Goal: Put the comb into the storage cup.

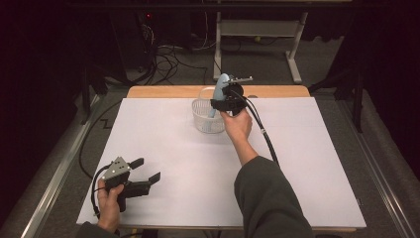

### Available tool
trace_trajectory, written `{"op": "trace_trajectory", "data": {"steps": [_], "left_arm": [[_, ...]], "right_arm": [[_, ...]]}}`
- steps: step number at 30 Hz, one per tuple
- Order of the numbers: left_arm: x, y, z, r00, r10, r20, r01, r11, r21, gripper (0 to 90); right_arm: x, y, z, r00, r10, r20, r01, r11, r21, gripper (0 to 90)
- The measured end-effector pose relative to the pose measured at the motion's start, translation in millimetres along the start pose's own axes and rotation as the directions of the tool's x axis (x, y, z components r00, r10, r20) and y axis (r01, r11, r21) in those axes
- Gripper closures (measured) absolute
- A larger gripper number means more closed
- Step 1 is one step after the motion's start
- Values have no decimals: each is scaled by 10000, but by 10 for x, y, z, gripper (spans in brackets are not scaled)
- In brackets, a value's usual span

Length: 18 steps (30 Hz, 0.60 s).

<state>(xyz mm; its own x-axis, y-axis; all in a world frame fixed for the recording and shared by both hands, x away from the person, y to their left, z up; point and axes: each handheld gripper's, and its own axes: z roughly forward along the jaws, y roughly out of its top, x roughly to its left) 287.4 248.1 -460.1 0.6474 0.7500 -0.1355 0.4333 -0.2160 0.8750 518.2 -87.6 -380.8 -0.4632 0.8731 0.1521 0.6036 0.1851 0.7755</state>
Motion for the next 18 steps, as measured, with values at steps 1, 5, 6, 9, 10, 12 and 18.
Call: {"op": "trace_trajectory", "data": {"steps": [1, 5, 6, 9, 10, 12, 18], "left_arm": [[-1, 0, 0, 10000, -3, 9, 3, 10000, 7, 161], [-1, 0, 4, 10000, -5, 10, 5, 10000, 1, 161], [0, 0, 5, 10000, -13, 13, 13, 10000, 2, 161], [2, 0, 7, 10000, -13, 8, 13, 10000, 11, 161], [0, 0, 7, 10000, -18, 3, 18, 10000, 2, 162], [2, 1, 8, 10000, -30, 21, 30, 10000, 3, 161], [4, -2, 37, 10000, -2, -52, 2, 9999, 108, 161]], "right_arm": [[0, -2, -1, 10000, 4, -23, -4, 10000, 16, 498], [-9, 3, -11, 10000, -20, 10, 20, 9999, 143, 488], [-12, 4, -16, 10000, -28, 55, 27, 9998, 179, 483], [-26, 5, -30, 9998, -79, 179, 73, 9995, 317, 469], [-34, 6, -34, 9998, -68, 203, 61, 9993, 370, 464], [-45, 8, -39, 9996, -105, 277, 93, 9990, 427, 454], [-44, 11, -37, 9989, -204, 428, 184, 9987, 472, 432]]}}
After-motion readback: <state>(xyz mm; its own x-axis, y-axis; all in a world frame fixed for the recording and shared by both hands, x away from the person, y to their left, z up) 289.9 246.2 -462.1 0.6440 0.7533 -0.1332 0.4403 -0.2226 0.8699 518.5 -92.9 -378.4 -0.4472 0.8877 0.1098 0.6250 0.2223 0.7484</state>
